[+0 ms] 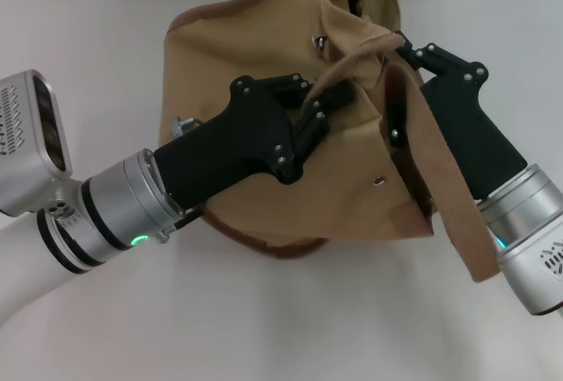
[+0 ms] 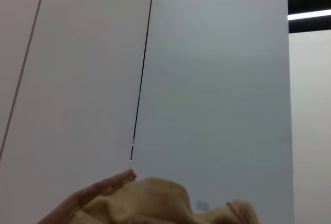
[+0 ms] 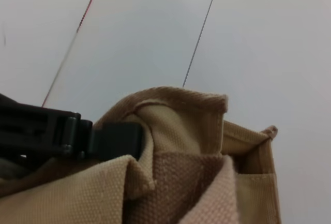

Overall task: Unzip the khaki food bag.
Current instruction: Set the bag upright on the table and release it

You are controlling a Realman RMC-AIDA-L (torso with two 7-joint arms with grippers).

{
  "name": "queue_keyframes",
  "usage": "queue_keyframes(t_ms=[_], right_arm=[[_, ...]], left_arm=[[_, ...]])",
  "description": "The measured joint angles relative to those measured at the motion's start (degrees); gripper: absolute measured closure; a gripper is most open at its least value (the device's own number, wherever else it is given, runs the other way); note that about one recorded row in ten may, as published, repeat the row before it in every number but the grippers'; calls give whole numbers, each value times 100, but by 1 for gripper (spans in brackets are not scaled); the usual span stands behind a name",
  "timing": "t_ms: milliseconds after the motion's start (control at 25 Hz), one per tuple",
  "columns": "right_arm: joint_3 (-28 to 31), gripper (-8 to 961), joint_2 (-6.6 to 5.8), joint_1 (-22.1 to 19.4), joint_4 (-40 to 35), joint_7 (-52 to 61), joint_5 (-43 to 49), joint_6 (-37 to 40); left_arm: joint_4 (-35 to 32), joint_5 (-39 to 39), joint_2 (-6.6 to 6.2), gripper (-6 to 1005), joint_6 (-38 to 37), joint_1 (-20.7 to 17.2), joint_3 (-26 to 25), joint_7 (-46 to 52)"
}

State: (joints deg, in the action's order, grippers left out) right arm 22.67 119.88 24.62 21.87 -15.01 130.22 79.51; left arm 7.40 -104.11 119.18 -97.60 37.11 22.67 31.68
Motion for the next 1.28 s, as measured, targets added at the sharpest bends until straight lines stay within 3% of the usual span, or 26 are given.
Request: queue_keyframes(t_ms=[560,1280], right_arm=[[53,919,0,49,55,29,-34,-50],[-85,949,0,-53,11,51,-12,-126]], left_arm=[[7,-86,0,929,5,-3,-27,-4],[7,-68,9,929,4,-3,-105,-91]])
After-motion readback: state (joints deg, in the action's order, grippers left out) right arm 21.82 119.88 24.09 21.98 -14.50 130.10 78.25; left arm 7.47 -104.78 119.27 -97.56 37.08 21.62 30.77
